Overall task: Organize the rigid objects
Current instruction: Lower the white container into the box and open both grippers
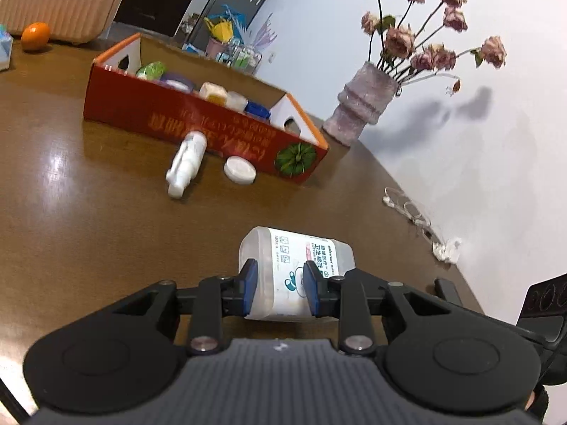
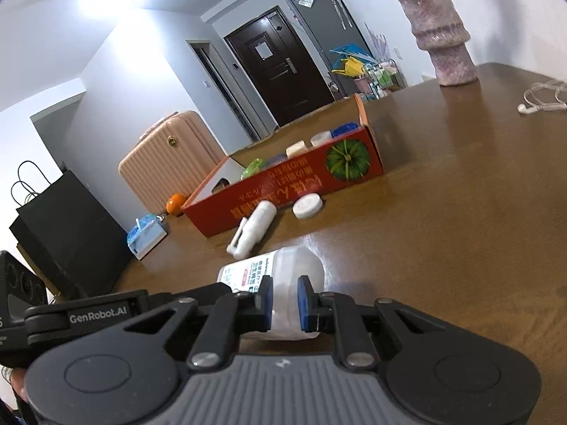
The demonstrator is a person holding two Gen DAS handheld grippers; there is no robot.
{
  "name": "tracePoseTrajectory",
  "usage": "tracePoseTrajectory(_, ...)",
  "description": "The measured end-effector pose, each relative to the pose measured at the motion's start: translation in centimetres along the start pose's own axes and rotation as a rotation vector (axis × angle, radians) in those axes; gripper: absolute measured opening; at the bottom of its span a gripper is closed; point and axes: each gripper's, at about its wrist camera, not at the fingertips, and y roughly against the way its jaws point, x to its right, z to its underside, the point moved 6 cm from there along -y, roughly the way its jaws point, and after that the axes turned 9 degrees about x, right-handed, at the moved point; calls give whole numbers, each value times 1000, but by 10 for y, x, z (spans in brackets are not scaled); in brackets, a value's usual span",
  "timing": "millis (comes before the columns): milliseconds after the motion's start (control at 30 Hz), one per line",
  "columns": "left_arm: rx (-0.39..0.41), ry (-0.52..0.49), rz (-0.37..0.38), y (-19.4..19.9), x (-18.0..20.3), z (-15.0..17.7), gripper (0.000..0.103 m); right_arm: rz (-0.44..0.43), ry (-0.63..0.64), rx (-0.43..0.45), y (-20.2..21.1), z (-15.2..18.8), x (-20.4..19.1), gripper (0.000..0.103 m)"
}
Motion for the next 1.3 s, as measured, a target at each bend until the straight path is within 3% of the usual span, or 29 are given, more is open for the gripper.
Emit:
tracePoseTrajectory(233, 112, -41, 8, -30, 14, -76, 28, -9, 41, 70, -29, -53, -10, 14)
tracePoseTrajectory(367, 158, -63, 2, -70, 16, -134, 28, -37, 27, 88, -74, -102, -8, 14)
tracePoseTrajectory(500, 146, -65, 5, -125, 6, -168, 28, -41, -14, 70, -130, -142, 8, 14)
tracePoseTrajectory(733, 29, -54, -61, -194, -36, -162, 28, 15, -34, -45, -218, -157, 43, 14)
tracePoseTrajectory(867, -36, -61, -76, -203, -52, -152, 29, 33, 86, -81, -238, -148, 41, 14)
tracePoseTrajectory(1000, -62, -127, -120, -206, -52, -144, 29, 37, 151, -111, -244, -142, 34, 13)
tracePoseTrajectory(1100, -29, -149, -143, -198, -50, -144, 32, 37, 146, -99, -243, -144, 33, 15)
tracePoseTrajectory(1300, 45, -229, -186, -145, -47, -151, 43, 66, 153, 19, -194, -166, 34, 16)
